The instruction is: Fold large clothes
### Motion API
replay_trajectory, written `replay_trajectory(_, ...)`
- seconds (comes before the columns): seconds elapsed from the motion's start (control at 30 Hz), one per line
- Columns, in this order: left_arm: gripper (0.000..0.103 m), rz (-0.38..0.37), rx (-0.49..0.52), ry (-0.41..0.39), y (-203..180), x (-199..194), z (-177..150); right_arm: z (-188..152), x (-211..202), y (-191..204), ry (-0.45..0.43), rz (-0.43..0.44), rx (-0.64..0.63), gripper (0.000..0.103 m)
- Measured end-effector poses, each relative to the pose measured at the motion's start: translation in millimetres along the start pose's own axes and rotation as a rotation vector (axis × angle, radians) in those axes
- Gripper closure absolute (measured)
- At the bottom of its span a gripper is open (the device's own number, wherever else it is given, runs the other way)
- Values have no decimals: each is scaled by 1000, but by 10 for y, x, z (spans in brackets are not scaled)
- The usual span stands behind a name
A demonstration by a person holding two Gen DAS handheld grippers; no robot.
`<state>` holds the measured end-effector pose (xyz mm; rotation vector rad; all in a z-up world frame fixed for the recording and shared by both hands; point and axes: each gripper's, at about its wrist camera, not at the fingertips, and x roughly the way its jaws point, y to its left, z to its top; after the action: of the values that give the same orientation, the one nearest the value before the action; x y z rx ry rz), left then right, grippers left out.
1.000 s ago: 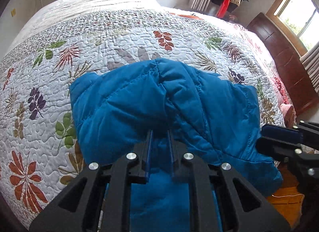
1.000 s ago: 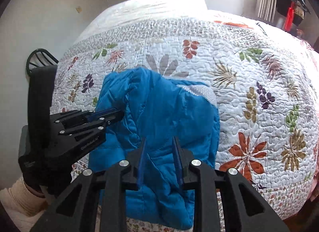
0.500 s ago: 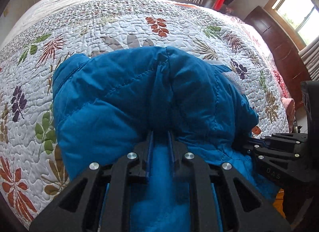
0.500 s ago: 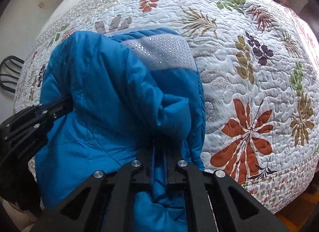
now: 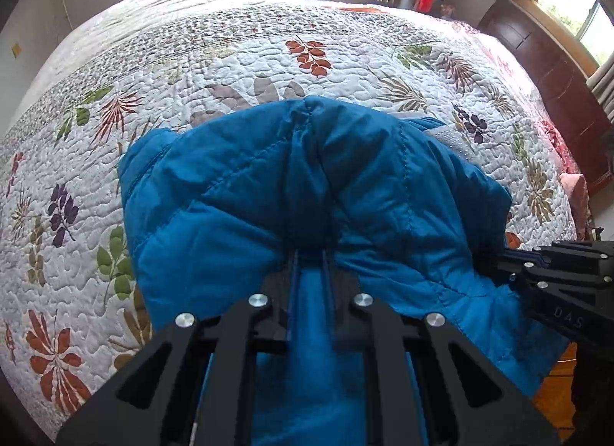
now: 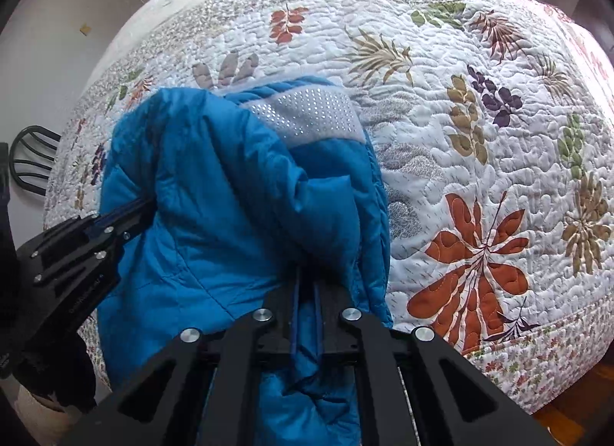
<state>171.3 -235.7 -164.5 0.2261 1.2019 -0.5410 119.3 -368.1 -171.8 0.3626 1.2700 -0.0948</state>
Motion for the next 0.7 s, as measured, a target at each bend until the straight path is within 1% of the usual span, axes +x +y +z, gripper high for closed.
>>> replay_trajectory(0.03, 90, 0, -3, -2, 11, -69, -25, -25, -111, 13, -16, -6, -19, 92)
replay_trajectory(0.17, 90, 22, 3, -10, 13, -331, -156, -175, -494, 129, -67, -17, -93, 92)
replay_trajectory(0.27, 90, 16, 3, 6, 3, -414, -267, -236, -608, 258, -53, 35, -132, 92)
replay_trajectory(0.3, 90, 17, 3, 9, -1, -433, -302, -274, -622, 282, -49, 40, -142, 91)
replay_trajectory(0.37, 90, 10, 10, 14, -16, -453, -380, -316, -578, 350, -41, 13, -171, 91)
replay_trajectory(0.53, 90, 2, 27, 31, -56, -349, -528, -339, -268, 222, 11, -26, -131, 91)
replay_trajectory(0.7, 90, 8, 48, 36, -79, -239, -594, -392, 61, 83, 64, 13, -88, 89)
